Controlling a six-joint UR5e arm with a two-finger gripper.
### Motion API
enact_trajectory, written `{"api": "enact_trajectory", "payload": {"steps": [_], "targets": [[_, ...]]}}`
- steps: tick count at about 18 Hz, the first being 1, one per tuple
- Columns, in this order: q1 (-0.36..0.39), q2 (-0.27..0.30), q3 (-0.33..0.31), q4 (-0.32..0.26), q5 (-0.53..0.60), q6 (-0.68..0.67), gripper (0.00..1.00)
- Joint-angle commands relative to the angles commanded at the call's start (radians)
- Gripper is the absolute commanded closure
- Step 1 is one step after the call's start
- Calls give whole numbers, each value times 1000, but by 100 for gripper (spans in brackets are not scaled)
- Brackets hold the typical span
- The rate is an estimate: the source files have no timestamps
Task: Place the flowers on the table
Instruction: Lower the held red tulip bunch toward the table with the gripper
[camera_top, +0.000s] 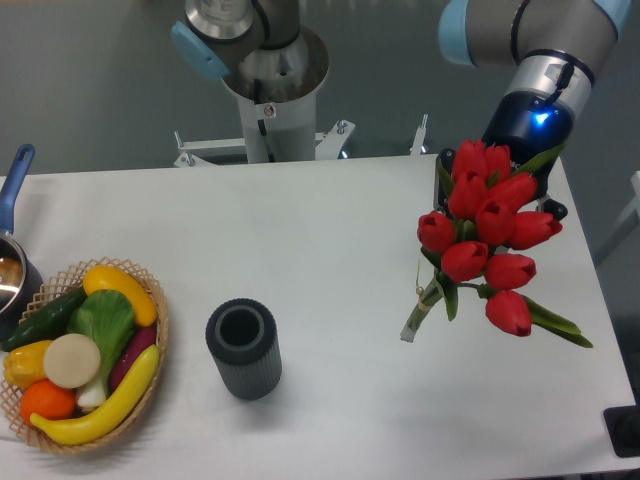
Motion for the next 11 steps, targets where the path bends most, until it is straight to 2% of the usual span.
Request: {"api": "enact_trajectory", "payload": {"steps": [11], "targets": [[-6, 23, -11, 2, 14, 0, 58]]}}
